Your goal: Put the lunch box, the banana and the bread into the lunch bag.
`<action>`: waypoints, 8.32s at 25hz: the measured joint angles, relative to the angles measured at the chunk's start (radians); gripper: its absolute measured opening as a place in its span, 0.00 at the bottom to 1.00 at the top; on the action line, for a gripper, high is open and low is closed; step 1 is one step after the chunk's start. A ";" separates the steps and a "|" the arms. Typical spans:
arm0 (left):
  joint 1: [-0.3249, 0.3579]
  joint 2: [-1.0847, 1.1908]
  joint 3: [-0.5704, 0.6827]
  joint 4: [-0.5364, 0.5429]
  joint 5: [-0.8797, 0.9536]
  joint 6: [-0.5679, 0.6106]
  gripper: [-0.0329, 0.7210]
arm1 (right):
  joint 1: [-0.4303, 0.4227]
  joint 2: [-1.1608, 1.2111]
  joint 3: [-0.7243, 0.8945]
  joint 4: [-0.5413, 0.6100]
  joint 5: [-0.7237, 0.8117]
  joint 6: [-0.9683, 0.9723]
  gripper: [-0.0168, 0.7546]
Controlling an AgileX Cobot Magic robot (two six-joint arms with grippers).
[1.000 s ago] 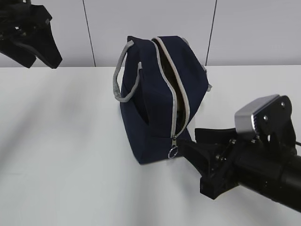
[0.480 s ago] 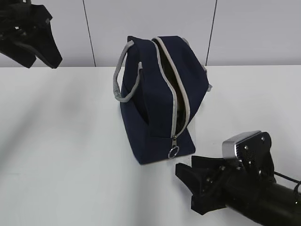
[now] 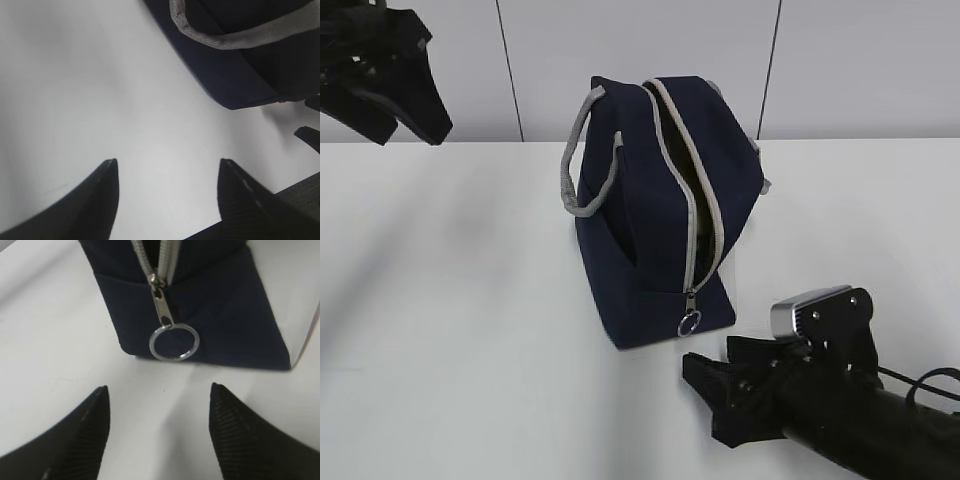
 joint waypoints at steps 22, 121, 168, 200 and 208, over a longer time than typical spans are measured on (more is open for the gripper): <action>0.000 0.000 0.000 -0.017 0.000 0.000 0.66 | 0.000 0.041 -0.180 -0.074 0.107 0.002 0.67; -0.010 0.000 0.000 -0.052 0.000 0.000 0.61 | 0.000 -0.384 -0.586 -0.195 0.883 -0.036 0.02; -0.064 0.260 0.000 -0.442 -0.370 0.472 0.27 | 0.000 -0.343 -0.863 0.133 1.053 0.086 0.02; -0.066 0.209 0.000 -0.159 -0.080 0.574 0.05 | -0.089 -0.257 -0.967 0.079 1.177 0.065 0.02; -0.066 0.201 0.000 -0.139 -0.047 0.574 0.06 | -0.129 -0.167 -1.081 0.041 1.238 0.065 0.02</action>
